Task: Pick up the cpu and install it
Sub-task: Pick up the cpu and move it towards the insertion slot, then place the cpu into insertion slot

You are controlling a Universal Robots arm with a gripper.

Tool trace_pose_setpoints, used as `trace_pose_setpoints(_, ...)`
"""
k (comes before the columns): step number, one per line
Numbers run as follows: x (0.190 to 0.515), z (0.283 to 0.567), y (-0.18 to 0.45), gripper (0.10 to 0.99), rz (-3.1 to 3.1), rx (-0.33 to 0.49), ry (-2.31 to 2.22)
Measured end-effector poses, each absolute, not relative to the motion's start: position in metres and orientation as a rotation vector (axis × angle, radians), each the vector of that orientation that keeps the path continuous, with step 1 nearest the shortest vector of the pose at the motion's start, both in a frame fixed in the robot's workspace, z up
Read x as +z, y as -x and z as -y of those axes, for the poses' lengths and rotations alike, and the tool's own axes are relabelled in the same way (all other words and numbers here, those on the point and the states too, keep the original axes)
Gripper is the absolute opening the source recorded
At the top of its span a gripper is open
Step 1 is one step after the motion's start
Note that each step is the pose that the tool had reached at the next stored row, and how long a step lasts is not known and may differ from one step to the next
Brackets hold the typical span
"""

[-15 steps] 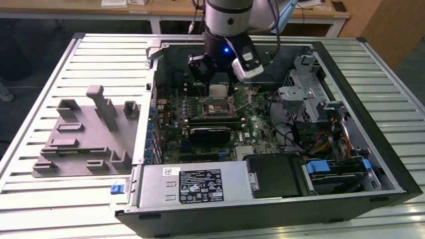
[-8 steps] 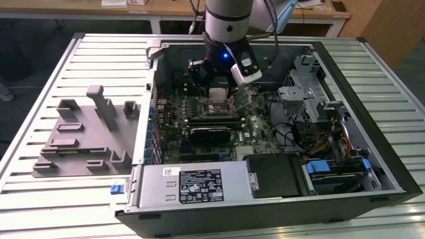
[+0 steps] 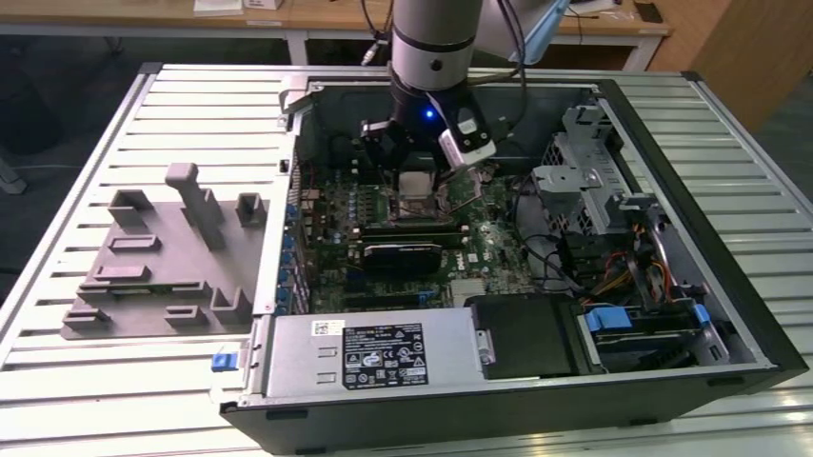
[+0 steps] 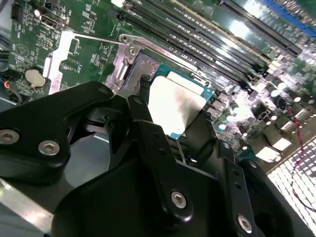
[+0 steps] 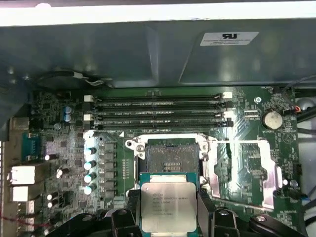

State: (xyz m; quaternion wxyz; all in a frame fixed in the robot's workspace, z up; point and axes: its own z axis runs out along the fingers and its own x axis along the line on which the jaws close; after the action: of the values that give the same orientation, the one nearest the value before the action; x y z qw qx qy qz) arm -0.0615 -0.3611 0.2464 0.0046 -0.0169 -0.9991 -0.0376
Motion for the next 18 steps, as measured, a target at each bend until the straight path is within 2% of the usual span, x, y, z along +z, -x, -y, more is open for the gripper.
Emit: trace_pose_setpoints(18,0.2418,0.36,0.0623,0.541,3.13,-0.115,0.093)
